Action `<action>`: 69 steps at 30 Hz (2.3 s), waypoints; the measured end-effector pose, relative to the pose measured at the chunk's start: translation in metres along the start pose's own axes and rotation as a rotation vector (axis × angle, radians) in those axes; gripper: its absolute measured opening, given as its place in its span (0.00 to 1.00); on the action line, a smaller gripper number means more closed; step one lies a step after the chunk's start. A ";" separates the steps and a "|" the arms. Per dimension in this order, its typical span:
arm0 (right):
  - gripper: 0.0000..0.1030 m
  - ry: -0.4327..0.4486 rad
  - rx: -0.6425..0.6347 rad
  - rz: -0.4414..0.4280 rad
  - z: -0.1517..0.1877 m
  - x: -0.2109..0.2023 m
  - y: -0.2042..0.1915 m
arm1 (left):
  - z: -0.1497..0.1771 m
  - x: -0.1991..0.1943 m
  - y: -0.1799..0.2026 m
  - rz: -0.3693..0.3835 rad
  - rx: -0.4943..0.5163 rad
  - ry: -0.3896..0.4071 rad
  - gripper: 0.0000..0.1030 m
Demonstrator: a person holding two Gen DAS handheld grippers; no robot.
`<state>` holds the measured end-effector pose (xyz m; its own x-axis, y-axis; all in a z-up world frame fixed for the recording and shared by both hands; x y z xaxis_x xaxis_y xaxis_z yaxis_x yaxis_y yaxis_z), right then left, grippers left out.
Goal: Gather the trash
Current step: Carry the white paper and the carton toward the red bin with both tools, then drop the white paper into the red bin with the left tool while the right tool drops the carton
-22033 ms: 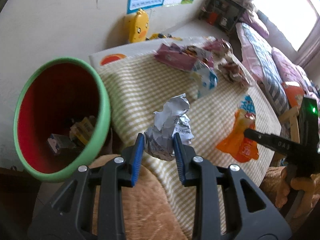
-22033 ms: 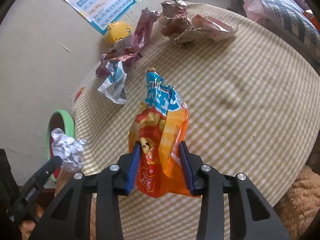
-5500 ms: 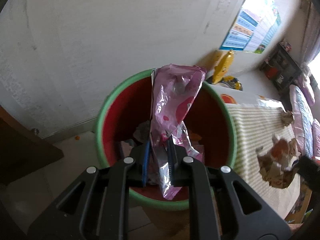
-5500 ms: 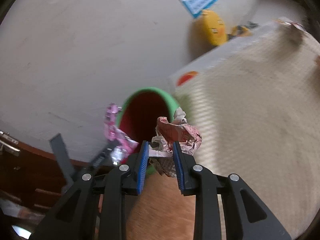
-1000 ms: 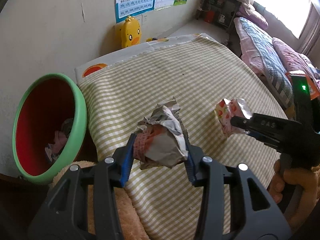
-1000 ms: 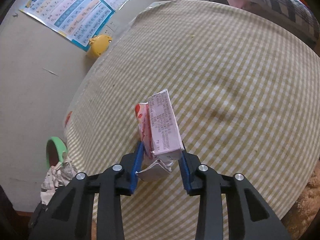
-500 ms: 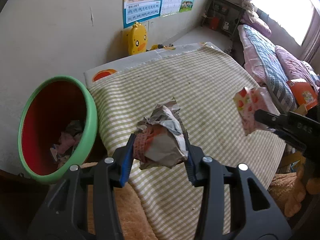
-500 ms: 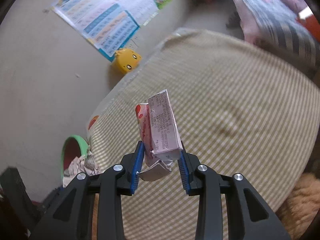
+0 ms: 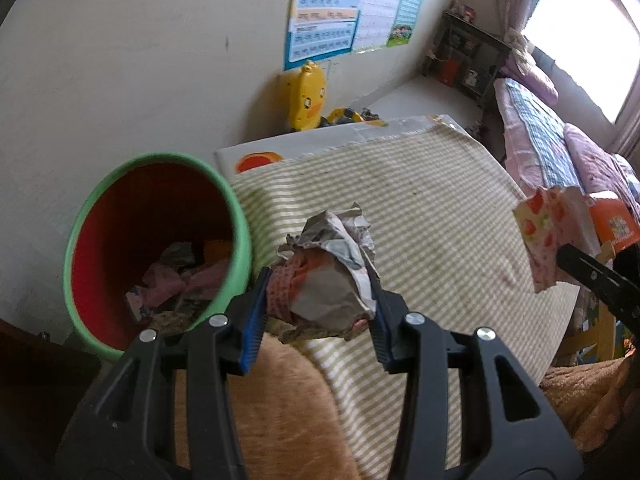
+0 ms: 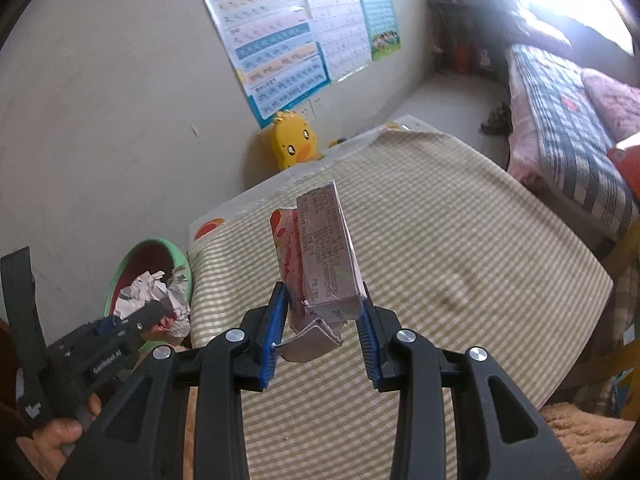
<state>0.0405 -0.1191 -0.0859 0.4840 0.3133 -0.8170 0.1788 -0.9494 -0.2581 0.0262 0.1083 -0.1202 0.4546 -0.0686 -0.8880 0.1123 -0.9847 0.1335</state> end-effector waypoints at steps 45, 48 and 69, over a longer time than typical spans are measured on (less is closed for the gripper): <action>0.32 -0.103 -0.361 -0.038 0.008 0.049 -0.170 | 0.015 -0.008 -0.171 -0.088 -0.314 0.023 0.41; 0.32 -0.113 -0.381 -0.047 0.005 0.055 -0.181 | 0.017 -0.006 -0.177 -0.090 -0.324 0.020 0.41; 0.33 -0.152 -0.435 -0.105 -0.012 0.094 -0.231 | 0.011 0.014 -0.201 -0.111 -0.343 -0.009 0.41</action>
<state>0.0555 0.1301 -0.0970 0.3196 0.3695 -0.8725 0.5777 -0.8059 -0.1297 0.0007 0.3031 -0.1640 0.4156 0.0324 -0.9090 0.4507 -0.8754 0.1749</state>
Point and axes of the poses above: each gripper's, at about its wrist camera, not at the fingertips, and x roughly the way its jaws point, y to its right, z to its underside, the point moved 4 cm from there along x, roughly the way its jaws point, and after that the axes turned 9 degrees about -y, right-handed, at the moved point
